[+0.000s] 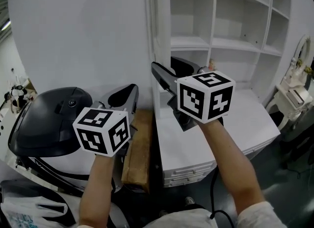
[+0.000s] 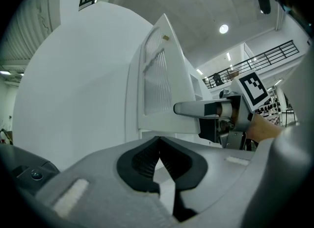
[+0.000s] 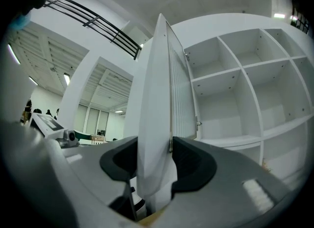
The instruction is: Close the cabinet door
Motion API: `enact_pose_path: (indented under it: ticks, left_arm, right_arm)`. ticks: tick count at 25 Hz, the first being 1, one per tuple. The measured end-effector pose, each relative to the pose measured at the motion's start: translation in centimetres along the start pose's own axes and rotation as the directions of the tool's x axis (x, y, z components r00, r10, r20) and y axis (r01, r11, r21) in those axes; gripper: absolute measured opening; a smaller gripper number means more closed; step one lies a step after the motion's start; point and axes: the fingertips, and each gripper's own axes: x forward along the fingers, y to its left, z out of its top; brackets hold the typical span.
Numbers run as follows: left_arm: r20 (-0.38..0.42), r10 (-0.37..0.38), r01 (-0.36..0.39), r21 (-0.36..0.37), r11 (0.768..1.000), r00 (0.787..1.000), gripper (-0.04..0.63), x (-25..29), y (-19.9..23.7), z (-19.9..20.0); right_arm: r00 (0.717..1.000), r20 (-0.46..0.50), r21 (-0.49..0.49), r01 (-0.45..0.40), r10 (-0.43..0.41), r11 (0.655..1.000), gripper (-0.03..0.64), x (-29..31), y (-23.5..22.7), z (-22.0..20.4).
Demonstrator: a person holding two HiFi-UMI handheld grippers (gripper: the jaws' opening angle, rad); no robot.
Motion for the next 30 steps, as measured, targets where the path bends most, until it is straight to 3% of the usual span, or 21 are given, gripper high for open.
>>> enact_pose_path:
  ticks: [23,30]
  left_arm:
    - [0.010,-0.078,0.077,0.008,0.997,0.997,-0.002,3.7,-3.9,0.4]
    - [-0.006,-0.077,0.077,0.022,0.997,0.997,-0.002,7.0,-7.1,1.7]
  right_arm:
    - [0.999,-0.014,0.030,0.044,-0.044,0.999,0.116,-3.8,-5.7,0.3]
    - [1.000,-0.004,0.047,0.027,-0.027,0.999,0.109,-6.0,-9.6,1.6]
